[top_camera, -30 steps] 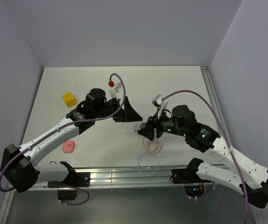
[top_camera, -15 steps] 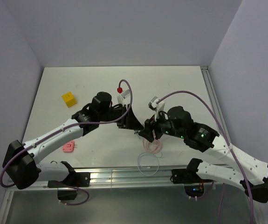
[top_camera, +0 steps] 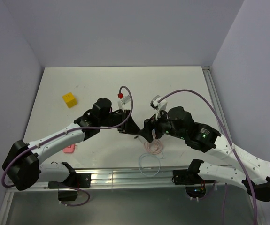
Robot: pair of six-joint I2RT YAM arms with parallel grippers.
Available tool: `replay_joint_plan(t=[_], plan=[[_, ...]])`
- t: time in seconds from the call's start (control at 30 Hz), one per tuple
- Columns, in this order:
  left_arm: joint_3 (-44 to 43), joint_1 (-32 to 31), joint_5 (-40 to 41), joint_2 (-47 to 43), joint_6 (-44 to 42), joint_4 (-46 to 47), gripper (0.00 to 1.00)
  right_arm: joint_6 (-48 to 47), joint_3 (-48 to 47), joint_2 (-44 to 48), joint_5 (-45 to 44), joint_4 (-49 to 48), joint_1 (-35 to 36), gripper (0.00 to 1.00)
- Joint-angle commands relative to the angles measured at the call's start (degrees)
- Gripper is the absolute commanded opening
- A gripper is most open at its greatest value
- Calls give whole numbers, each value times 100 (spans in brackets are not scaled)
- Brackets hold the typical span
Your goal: Insert the plug
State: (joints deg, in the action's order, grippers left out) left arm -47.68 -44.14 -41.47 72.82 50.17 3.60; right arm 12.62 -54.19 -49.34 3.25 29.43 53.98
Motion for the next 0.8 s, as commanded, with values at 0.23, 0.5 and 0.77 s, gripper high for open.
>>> replay_joint_plan(t=[0.23, 0.5, 0.77], plan=[[118, 266, -870, -821, -1071, 1247, 0, 610, 145, 776, 1983, -164, -1388, 79], [259, 266, -1424, -1305, -1537, 1591, 0, 1233, 568, 681, 4490, -1114, -1970, 70], [172, 125, -1767, -1244, -1581, 1899, 0, 1533, 621, 364, 5116, -1651, -1970, 67]])
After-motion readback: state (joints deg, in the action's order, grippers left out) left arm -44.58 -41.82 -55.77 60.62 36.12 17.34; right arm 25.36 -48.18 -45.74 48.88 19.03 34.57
